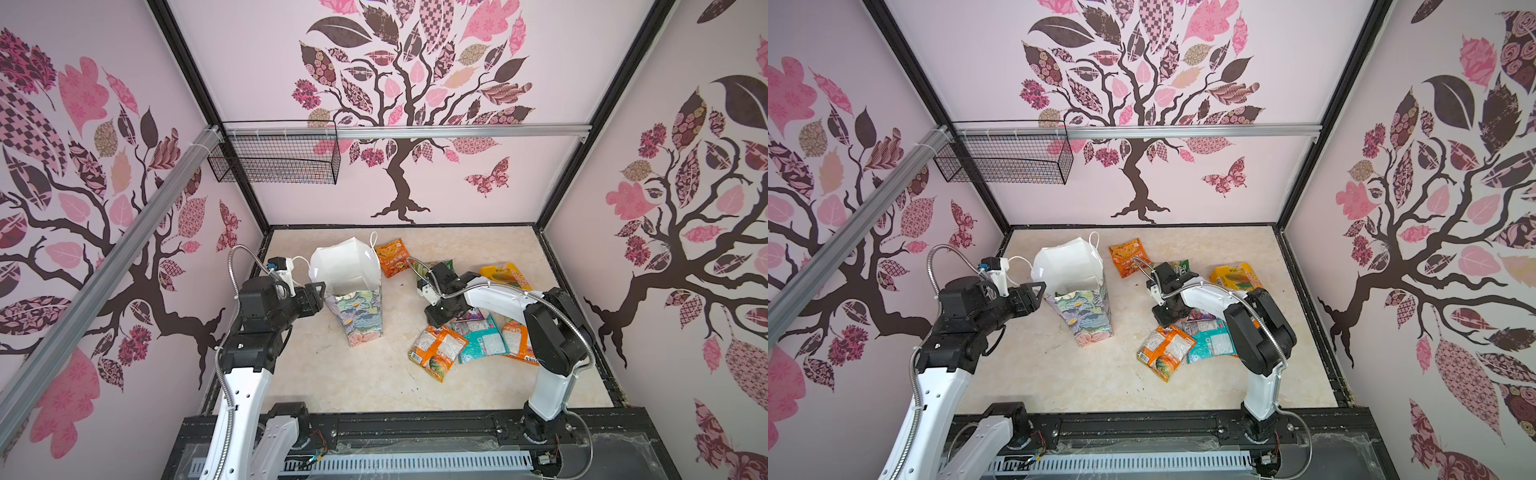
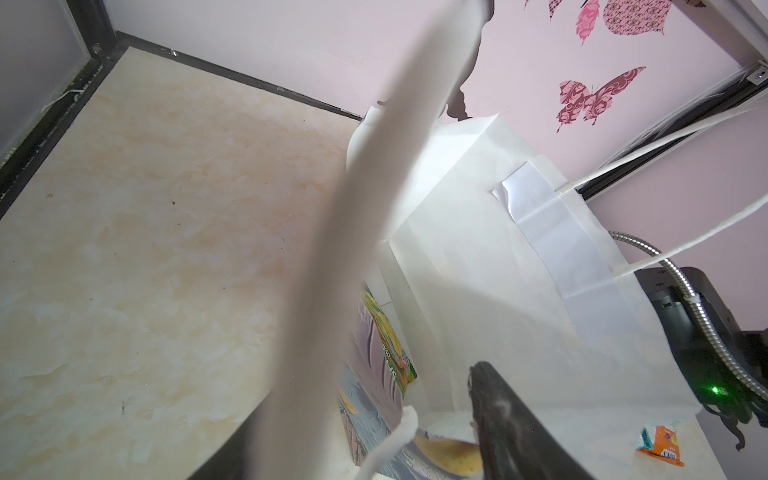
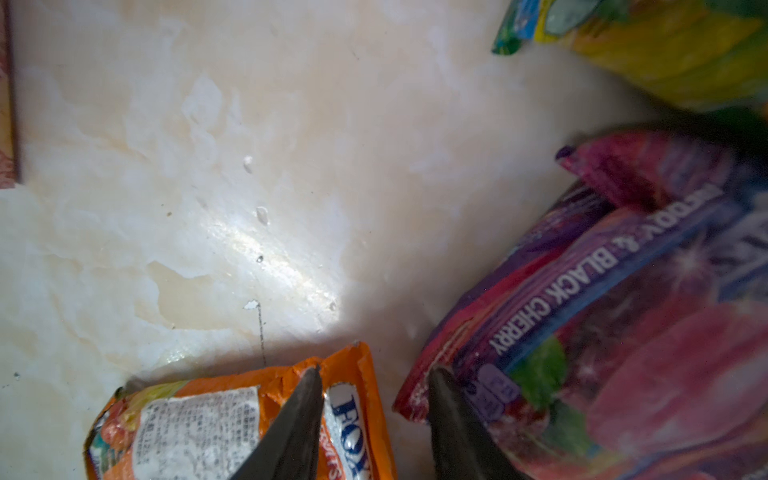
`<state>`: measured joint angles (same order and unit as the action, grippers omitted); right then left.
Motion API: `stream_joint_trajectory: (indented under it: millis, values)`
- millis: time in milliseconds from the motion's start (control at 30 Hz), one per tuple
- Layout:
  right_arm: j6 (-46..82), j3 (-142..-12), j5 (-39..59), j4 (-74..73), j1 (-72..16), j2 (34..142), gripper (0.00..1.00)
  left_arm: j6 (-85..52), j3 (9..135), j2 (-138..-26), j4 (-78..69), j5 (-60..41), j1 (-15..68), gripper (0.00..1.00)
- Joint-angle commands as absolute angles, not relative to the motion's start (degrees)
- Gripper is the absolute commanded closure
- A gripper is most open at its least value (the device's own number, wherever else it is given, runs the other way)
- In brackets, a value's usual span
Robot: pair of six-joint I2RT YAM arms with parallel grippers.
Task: Place the snacks into the paper bag
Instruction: 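Lower the right gripper onto the orange Fox's Fruits packet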
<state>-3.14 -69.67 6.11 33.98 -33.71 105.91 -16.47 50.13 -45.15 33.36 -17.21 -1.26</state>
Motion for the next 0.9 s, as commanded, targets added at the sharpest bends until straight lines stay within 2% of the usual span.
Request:
stream_joint_trajectory:
  millis: [0,267,400,500,633,867]
  values:
    - [-4.5,-68.9,7.8,34.5,-33.7,108.2,0.58,-16.0,50.2,-44.7,33.2,-17.6,-1.5,0.35]
    - [-4.5,-69.0,8.1,34.4,-33.5,108.3,0.67,-15.9,50.3,-44.6,33.3,-17.6,-1.6,0.34]
    - [-4.5,-69.1,8.2,34.5,-33.5,108.4,0.78,-15.9,50.2,-44.6,33.3,-17.6,-1.6,0.35]
    - [-4.3,-69.2,8.2,34.2,-33.5,107.9,0.92,-15.9,50.2,-44.6,33.3,-17.6,-1.6,0.34]
    - [-3.9,-68.8,8.5,33.4,-33.5,106.1,0.99,-15.9,50.3,-44.6,33.3,-17.6,-1.6,0.34]
    - [-3.4,-67.7,9.4,31.7,-33.5,102.5,1.00,-15.9,50.2,-44.5,33.3,-17.6,-1.6,0.35]
